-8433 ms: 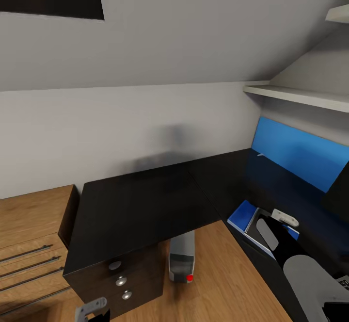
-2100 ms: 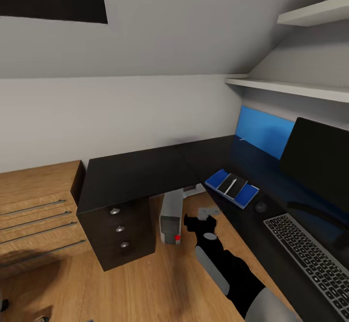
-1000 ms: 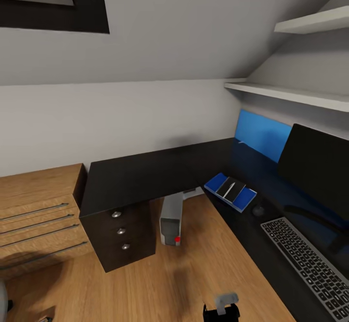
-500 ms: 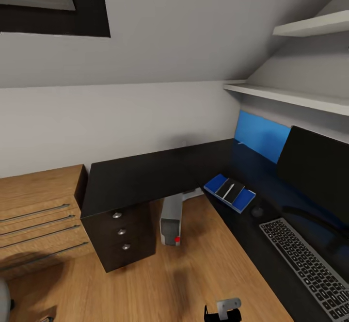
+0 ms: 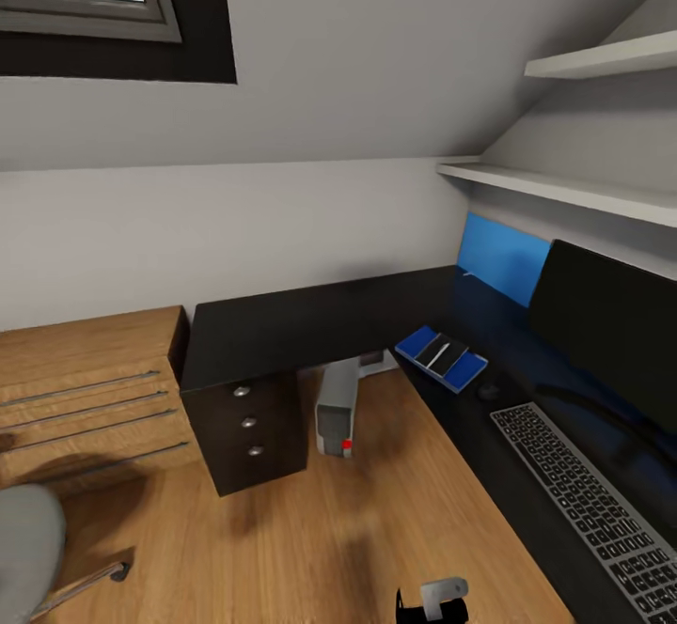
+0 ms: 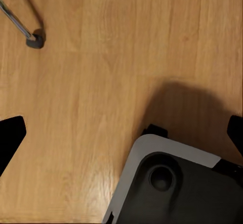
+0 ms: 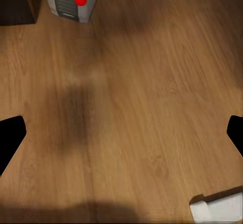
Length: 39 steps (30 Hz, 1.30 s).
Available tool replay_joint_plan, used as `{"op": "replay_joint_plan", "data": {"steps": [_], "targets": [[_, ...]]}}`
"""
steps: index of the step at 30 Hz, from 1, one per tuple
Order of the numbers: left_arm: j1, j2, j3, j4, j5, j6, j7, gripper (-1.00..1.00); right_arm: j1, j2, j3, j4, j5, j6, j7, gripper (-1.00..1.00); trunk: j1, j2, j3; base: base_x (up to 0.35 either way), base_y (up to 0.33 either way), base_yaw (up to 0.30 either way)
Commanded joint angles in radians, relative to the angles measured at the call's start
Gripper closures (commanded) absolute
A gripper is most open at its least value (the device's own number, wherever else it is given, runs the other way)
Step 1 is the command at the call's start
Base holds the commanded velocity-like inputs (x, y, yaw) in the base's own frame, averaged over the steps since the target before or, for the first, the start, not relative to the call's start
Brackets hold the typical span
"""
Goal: In the bedroom, organize the workspace by keeping the computer under the desk, ensuring the monitor is on the desk, placing the keyboard on the desk next to the monitor, placing the mouse on the desk next to the keyboard, moving the folder from the swivel chair onto the desk next to the mouse, stacking the notebook on top of the folder with the pen on top of the notebook, and positioning the swivel chair next to the desk.
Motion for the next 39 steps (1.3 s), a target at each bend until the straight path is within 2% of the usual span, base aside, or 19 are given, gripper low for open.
{"op": "replay_joint_plan", "data": {"steps": [1,7,17,19,22,23,26,27,28,30,33,36,39], "targets": [[0.000,0.000,-0.003,-0.001,0.011,-0.002,0.002,-1.00,-0.001,0.001,0.009,0.001,-0.007,-0.002,-0.004,-1.00,-0.004,0.006,0.002,-0.333,-0.133,0.240],[0.000,0.000,-0.003,-0.001,0.012,-0.003,0.004,-1.00,-0.001,0.001,0.009,0.001,-0.006,-0.015,-0.004,-1.00,-0.027,0.048,0.021,-0.302,-0.121,0.265],[0.000,0.000,-0.003,0.000,0.012,-0.002,0.006,-1.00,0.019,0.003,0.009,0.002,-0.004,-0.109,-0.006,-1.00,-0.066,0.118,0.052,-0.060,-0.023,0.276],[0.000,0.000,-0.003,0.002,0.012,0.000,0.008,-1.00,0.033,0.005,0.010,0.002,-0.003,-0.175,-0.010,-1.00,-0.073,0.132,0.058,-0.007,-0.003,0.277],[0.000,0.000,-0.003,0.002,0.012,0.000,0.009,-1.00,0.045,0.006,0.010,0.002,-0.002,-0.215,-0.011,-1.00,-0.085,0.153,0.068,-0.003,-0.001,0.277],[0.000,0.000,-0.003,0.007,0.011,0.002,0.009,-1.00,0.054,0.006,0.011,0.002,-0.001,-0.267,-0.012,-1.00,-0.089,0.160,0.071,-0.001,0.000,0.277],[0.000,-0.002,-0.003,0.017,0.009,0.002,0.009,-1.00,0.062,0.005,0.011,0.003,0.002,-0.307,-0.012,-1.00,-0.100,0.181,0.080,-0.001,0.000,0.277],[0.000,-0.002,-0.003,0.023,0.009,0.002,0.009,-1.00,0.073,0.005,0.011,0.003,0.007,-0.335,-0.012,-1.00,-0.104,0.188,0.083,0.000,0.000,0.277],[0.000,-0.004,-0.004,0.029,0.008,0.002,0.007,-1.00,0.105,0.003,0.011,0.002,0.038,-0.403,-0.012,-1.00,-0.108,0.195,0.087,0.000,0.000,0.277],[0.000,-0.005,-0.004,0.032,0.008,0.003,0.004,-1.00,0.124,0.000,0.010,0.003,0.074,-0.456,-0.013,-1.00,-0.115,0.209,0.093,0.000,0.000,0.277],[0.000,-0.006,-0.004,0.034,0.007,0.005,0.002,-1.00,0.133,-0.003,0.009,0.006,0.100,-0.490,-0.014,-1.00,-0.127,0.230,0.102,0.000,0.000,0.277],[0.000,-0.006,-0.005,0.037,0.006,0.006,0.001,-1.00,0.142,-0.026,0.008,0.020,0.122,-0.517,-0.027,-1.00,-0.135,0.244,0.108,0.000,0.000,0.277],[0.000,-0.006,-0.006,0.047,0.005,0.006,0.000,-1.00,0.153,-0.068,0.008,0.023,0.127,-0.527,-0.045,-1.00,-0.135,0.244,0.108,0.000,0.000,0.277]]}}
